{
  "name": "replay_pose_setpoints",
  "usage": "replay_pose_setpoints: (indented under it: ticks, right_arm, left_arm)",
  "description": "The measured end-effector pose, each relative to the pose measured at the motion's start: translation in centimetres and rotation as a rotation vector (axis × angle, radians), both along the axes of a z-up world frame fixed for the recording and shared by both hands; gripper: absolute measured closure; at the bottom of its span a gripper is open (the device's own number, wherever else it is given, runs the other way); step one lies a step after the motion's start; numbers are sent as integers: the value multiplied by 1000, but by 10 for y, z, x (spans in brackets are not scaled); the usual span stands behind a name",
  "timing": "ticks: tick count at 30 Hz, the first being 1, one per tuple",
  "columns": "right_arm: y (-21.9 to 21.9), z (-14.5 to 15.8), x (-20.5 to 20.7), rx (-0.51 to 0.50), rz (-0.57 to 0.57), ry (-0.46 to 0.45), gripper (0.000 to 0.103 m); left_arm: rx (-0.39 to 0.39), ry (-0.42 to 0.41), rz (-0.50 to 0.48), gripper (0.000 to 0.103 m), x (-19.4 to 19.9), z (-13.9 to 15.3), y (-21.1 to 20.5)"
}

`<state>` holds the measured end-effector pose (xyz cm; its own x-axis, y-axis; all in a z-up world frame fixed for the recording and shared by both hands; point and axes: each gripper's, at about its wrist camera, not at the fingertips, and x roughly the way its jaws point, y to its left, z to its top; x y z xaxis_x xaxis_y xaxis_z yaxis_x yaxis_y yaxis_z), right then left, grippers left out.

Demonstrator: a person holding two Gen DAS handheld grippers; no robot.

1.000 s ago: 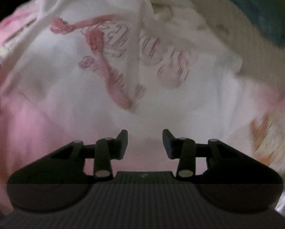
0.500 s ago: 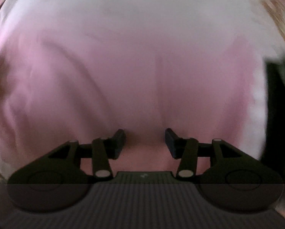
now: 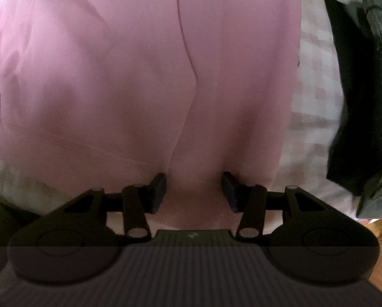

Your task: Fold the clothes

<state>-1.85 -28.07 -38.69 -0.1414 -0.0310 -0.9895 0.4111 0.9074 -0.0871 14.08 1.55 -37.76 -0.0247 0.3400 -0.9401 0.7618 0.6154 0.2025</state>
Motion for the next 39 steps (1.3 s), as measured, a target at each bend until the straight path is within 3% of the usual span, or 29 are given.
replay_pose_setpoints:
  ticks: [2, 5, 9, 12, 15, 22, 26, 30, 31, 32, 34, 36, 39]
  right_arm:
    - [2, 9, 15, -25, -17, -11, 52]
    - [12, 34, 48, -52, -7, -110, 52]
    - [45, 62, 99, -11, 117, -257, 52]
    - [79, 70, 139, 2, 201, -316, 52]
    - [112, 66, 163, 6, 147, -325, 52]
    - [185, 39, 202, 38, -99, -322, 52]
    - [236, 40, 217, 55, -160, -309, 52]
    - [260, 41, 221, 69, -140, -303, 52]
    - [263, 41, 222, 63, -129, -298, 52]
    - [266, 41, 221, 56, -125, -290, 52]
    - [265, 42, 216, 41, -137, -270, 52]
    - [260, 39, 213, 31, -168, -250, 52]
    - [251, 39, 210, 1, -216, -239, 52]
  left_arm:
    - [-23, -37, 19, 28, 7, 17, 5]
    - [-27, -142, 28, 28, 24, 36, 16]
    - [-65, -280, 44, 28, 65, 56, 42]
    - [-118, -329, 43, 28, 112, 60, 65]
    - [-175, -347, 18, 28, 163, 58, 75]
    - [-263, -347, -61, 28, 276, 32, 93]
    - [-302, -269, 1, 27, 311, 9, 102]
    - [-336, -200, 83, 22, 320, -18, 105]
    - [-351, -193, 86, 28, 319, -19, 104]
    - [-365, -186, 90, 51, 318, -20, 102]
    - [-383, -165, 75, 82, 309, -19, 95]
    - [-356, -208, -1, 86, 296, -18, 84]
    - [-355, -264, 21, 91, 292, -7, 85]
